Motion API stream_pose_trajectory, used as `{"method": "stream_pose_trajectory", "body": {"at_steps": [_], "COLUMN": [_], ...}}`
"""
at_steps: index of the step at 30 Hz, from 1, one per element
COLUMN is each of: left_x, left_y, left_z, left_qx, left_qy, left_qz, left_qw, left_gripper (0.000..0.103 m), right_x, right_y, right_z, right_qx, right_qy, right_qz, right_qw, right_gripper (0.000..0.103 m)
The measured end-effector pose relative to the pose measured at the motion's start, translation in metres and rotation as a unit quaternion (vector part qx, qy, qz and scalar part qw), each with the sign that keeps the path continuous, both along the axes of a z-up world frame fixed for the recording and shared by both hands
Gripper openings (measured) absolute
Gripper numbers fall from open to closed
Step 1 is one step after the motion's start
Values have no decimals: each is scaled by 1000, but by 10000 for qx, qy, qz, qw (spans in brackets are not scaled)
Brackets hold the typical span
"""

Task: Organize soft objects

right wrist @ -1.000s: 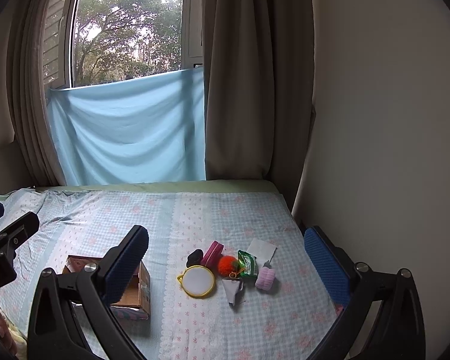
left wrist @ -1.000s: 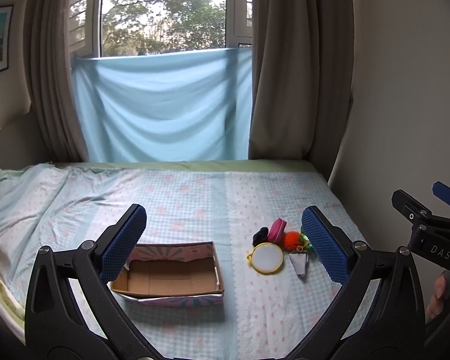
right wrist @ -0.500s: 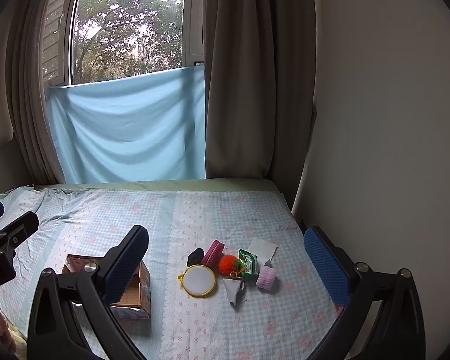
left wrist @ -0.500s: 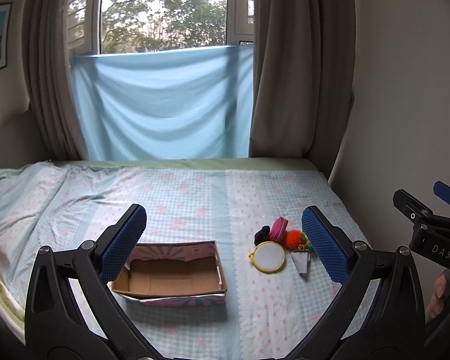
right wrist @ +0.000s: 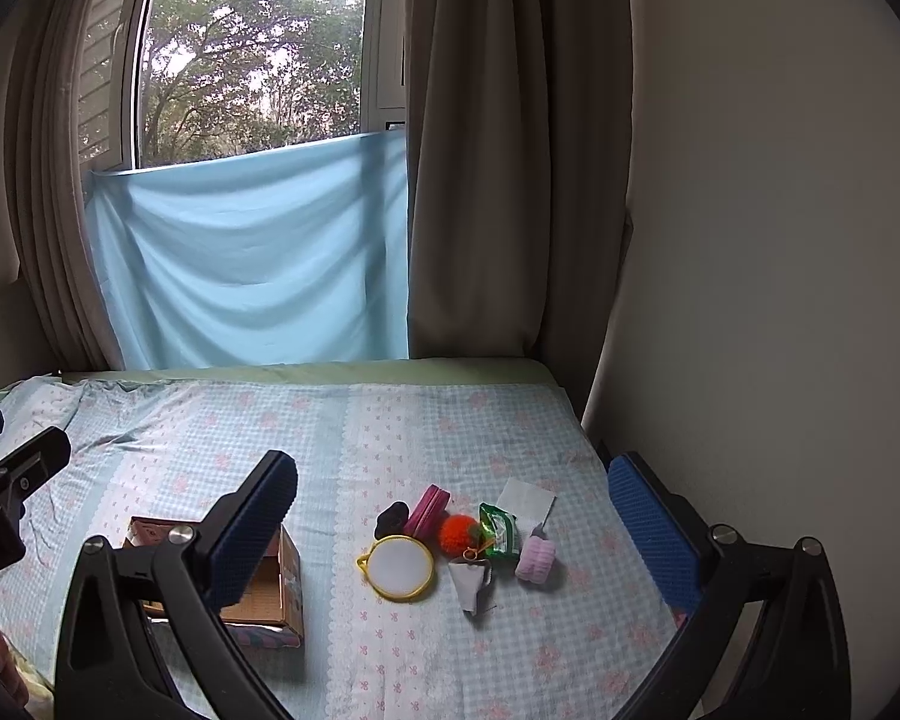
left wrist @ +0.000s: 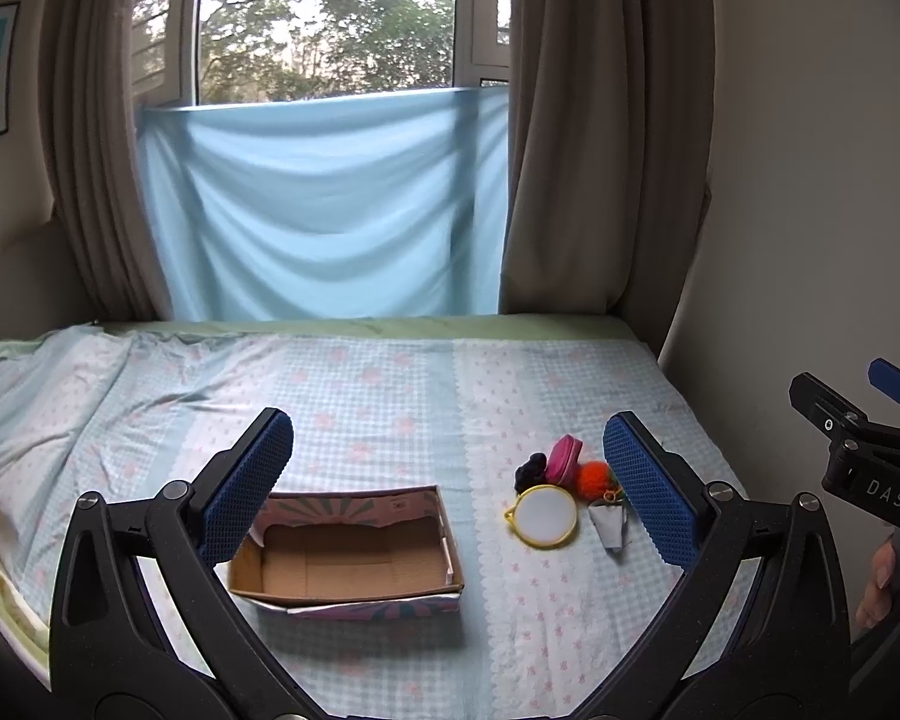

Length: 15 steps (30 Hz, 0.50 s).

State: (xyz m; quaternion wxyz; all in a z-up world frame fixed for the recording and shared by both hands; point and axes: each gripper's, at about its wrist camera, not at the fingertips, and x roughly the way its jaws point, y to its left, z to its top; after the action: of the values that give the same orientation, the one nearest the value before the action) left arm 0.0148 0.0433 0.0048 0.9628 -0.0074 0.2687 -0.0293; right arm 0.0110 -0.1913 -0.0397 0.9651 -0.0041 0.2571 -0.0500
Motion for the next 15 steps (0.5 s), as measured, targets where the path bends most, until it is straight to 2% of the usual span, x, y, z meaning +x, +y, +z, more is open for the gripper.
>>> {"method": "stream_pose_trajectory", "body": {"at_steps": [8, 15], "left_x": [10, 47], "left_y": [9, 11], "left_z": [-2, -15], "left_qx": [59, 300], "left_qy": [180, 615], "left_qz": [-155, -905], "left_qw": [9997, 9935], "left_gripper": [103, 103], "right_x": [-3, 6], "right_y": [-4, -13], "right_z": [-7, -40], "right_qx": [180, 653], "right_qy": [-53, 397], "right_qz": [-199, -1088], "right_qw": [9996, 9911], "right_gripper": [103, 103]}}
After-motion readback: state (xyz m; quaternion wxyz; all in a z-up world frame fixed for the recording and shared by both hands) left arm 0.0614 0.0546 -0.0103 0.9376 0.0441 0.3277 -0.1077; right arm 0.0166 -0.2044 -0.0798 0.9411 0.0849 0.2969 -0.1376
